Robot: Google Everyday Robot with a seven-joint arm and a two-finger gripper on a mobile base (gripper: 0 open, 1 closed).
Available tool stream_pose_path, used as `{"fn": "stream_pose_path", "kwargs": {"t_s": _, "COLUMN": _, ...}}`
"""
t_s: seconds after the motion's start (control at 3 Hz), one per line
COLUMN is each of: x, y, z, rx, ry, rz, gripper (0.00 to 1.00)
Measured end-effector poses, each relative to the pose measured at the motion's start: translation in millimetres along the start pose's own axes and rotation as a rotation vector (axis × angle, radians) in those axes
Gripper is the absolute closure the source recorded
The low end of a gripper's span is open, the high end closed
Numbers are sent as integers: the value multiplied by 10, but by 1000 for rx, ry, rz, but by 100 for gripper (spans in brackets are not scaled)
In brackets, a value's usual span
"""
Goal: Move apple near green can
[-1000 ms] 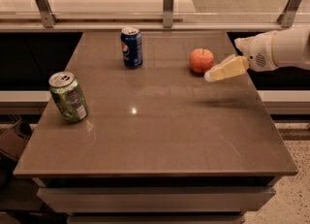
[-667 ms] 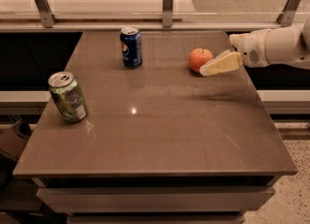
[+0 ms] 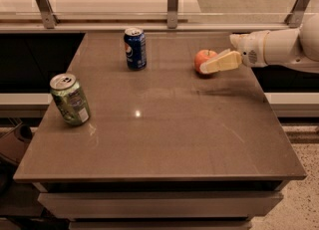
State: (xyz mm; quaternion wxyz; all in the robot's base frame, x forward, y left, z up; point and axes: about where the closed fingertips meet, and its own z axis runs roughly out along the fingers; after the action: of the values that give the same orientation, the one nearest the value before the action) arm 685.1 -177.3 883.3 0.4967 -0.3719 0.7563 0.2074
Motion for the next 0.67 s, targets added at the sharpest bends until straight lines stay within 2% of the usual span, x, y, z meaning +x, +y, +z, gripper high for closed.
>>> {"fn": "stream_pose_path", "kwargs": {"t_s": 0.67, "x": 129, "y": -50, "z": 245, "rx": -31, "ry": -31, "rz": 44, "gripper": 0}}
